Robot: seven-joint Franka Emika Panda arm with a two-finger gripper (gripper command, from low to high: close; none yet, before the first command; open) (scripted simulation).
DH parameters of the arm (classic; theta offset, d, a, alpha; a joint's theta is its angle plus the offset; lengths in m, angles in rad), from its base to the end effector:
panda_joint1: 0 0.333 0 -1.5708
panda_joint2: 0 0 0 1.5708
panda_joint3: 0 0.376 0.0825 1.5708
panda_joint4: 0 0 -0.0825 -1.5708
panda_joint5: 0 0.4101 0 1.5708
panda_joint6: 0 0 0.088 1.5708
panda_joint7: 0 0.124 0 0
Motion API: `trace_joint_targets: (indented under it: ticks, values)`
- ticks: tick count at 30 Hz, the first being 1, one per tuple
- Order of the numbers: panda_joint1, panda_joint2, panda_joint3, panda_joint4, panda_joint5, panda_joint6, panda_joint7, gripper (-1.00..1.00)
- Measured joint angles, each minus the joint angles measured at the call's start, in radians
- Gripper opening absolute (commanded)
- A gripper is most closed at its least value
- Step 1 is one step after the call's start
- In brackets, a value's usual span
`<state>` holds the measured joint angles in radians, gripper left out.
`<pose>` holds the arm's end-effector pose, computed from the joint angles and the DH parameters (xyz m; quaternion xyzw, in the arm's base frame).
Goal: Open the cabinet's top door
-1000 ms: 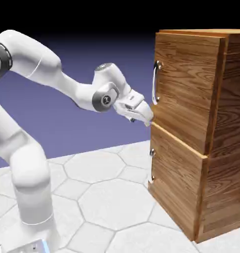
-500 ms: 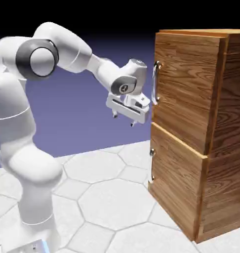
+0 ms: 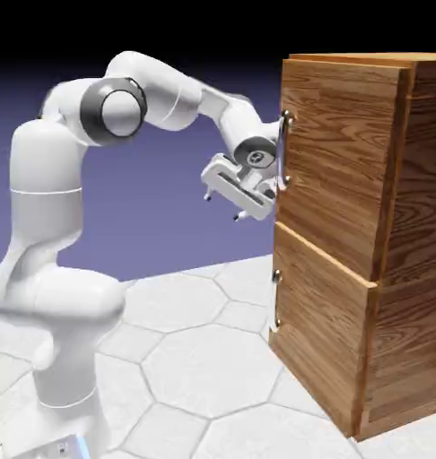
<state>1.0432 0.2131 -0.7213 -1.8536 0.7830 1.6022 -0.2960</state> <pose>0.5269 0.2925 0.4590 -0.9147 -0.1895 0.1882 0.3032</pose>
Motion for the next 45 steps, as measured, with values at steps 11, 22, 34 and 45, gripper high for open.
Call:
trace_joint_targets:
  ticks: [11, 22, 34, 45]
  values:
    - [0.290, 0.332, -0.399, -0.027, 0.352, -0.011, -0.142, 0.00]
    - [0.578, 0.684, -0.797, -0.100, 0.724, 0.024, -0.245, 0.00]
    - [0.837, 1.098, -1.183, -0.317, 1.140, 0.210, -0.233, 0.00]
    - [1.026, 1.497, -1.462, -0.674, 1.495, 0.555, -0.080, 0.00]
